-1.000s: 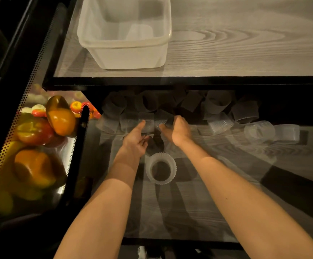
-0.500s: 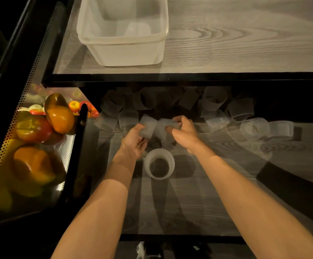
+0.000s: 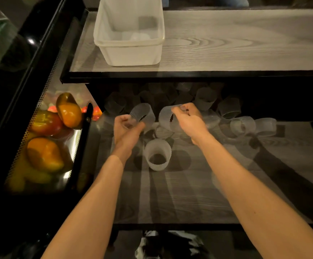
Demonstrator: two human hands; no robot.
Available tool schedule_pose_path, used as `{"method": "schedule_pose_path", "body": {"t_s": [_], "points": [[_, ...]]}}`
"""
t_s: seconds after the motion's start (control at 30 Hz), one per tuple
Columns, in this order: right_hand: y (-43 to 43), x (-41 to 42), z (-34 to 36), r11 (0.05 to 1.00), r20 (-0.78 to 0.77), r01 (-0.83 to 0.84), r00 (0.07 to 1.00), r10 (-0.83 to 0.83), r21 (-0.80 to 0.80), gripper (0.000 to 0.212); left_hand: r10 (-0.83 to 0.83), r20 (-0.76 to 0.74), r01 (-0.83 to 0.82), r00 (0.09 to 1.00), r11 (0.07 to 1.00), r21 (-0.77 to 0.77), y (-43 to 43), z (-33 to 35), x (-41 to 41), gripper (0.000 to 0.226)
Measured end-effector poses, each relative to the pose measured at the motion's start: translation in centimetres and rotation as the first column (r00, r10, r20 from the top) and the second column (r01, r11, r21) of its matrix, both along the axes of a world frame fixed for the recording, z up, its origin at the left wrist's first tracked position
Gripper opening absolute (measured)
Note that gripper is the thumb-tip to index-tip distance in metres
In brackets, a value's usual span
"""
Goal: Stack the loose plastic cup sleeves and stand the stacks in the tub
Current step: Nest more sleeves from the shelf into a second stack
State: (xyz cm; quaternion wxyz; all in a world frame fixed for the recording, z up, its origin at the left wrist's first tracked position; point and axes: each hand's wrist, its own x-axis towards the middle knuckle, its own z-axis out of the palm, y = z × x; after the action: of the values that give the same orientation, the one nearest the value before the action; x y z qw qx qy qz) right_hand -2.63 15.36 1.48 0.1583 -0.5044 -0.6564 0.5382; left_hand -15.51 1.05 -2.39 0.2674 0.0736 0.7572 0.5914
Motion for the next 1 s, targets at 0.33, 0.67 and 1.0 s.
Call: {"method": "schedule_pose_path", "body": {"t_s": [0.33, 0.67, 1.0], "points": [[-2.3, 0.3, 4.5, 0.983, -0.194, -0.178, 0.964, 0.181, 0.034, 0.027, -0.324, -0.349, 0.261, 0.879, 0.941, -0.216, -2.2, 2.4, 0.8, 0.063], [-3.3, -0.1, 6.2, 0.921, -0.003, -0.345, 0.936, 0.352, 0.179, 0.052, -0.505, -0.518, 0.427, 0.69, 0.862, -0.272, -3.2, 4.9, 1.6, 0.079], [-4.2, 0.4, 7.1, 0.868, 0.055, -0.418, 0.906, 0.419, 0.267, 0.049, -0.453, -0.511, 0.383, 0.731, 0.891, -0.242, -3.6, 5.0, 2.3, 0.08]]}}
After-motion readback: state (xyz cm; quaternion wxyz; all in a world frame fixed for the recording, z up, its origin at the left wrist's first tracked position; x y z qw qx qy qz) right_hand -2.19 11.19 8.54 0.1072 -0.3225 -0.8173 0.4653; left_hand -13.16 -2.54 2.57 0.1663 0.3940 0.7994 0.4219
